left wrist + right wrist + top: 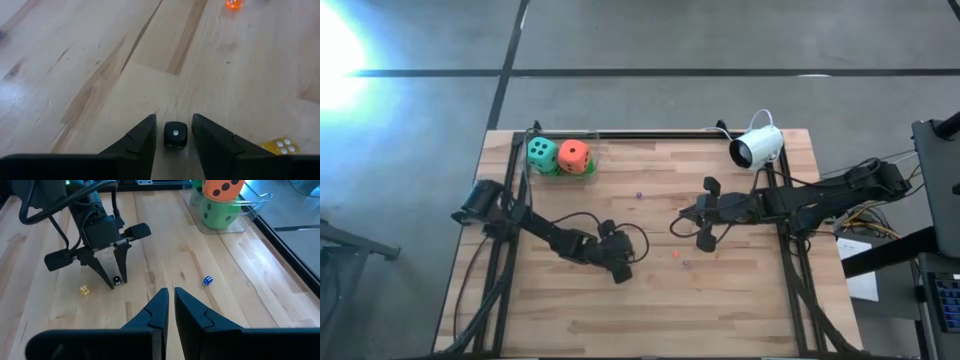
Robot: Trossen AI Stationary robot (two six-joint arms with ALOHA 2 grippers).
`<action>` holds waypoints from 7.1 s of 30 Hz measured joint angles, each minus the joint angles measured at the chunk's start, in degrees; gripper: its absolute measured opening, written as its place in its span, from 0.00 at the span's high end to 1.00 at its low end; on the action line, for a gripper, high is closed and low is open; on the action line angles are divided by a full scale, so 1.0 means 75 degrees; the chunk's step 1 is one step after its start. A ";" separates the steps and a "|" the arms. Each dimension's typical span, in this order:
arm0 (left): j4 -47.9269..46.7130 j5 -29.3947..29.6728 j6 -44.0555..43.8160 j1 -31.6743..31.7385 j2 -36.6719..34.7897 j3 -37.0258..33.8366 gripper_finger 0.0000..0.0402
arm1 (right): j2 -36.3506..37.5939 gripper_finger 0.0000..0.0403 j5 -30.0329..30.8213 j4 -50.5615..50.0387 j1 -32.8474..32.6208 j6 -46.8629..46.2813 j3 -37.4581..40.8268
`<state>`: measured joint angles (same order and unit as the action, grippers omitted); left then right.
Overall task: Pick & Place Dice
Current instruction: Put the small black die into the transparent bin
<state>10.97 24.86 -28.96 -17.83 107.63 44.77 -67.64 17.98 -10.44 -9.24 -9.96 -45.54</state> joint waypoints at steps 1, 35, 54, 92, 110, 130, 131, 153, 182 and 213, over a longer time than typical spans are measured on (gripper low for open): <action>0.0004 -0.0010 -0.0001 0.0003 0.0000 0.0000 0.67 | 0.0000 0.93 0.0000 0.0000 -0.0002 0.0003 0.0000; -0.0083 -0.0221 0.0001 -0.0022 0.0000 0.0000 0.67 | 0.0000 0.93 0.0000 0.0006 -0.0002 -0.0010 0.0000; -0.0271 -0.0363 0.0073 -0.0078 -0.0132 -0.0009 0.67 | 0.0000 0.93 0.0000 0.0006 -0.0002 0.0003 0.0001; -0.0640 -0.0346 -0.0001 -0.0080 -0.0332 -0.0015 0.87 | 0.0000 0.93 0.0000 0.0012 0.0001 -0.0008 0.0000; -0.0664 -0.0348 0.0052 -0.0080 -0.0338 -0.0015 0.87 | -0.0001 0.93 0.0000 0.0012 0.0001 0.0003 0.0000; -0.0672 -0.0443 0.0053 -0.0080 -0.0345 -0.0013 0.87 | 0.0000 0.93 0.0000 0.0012 0.0001 0.0005 0.0000; -0.0672 -0.0447 0.0056 -0.0080 -0.0344 -0.0012 0.87 | 0.0000 0.93 0.0000 0.0010 0.0000 0.0002 0.0002; -0.2154 0.0187 0.0155 -0.0056 -0.2493 -0.0015 0.87 | 0.0000 0.93 0.0002 0.0045 0.0001 0.0003 0.0000; -0.6166 0.1092 0.0080 0.4603 -0.6845 0.0890 0.87 | 0.0000 0.93 0.0003 0.0055 0.0001 -0.0017 0.0000; -0.6614 -0.0693 0.0690 0.8114 -0.5864 0.0935 0.78 | 0.0000 0.93 0.0003 0.0067 0.0001 -0.0016 0.0001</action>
<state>-38.63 19.66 -23.78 43.03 63.66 51.79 -67.64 18.00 -9.93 -9.23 -10.07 -45.53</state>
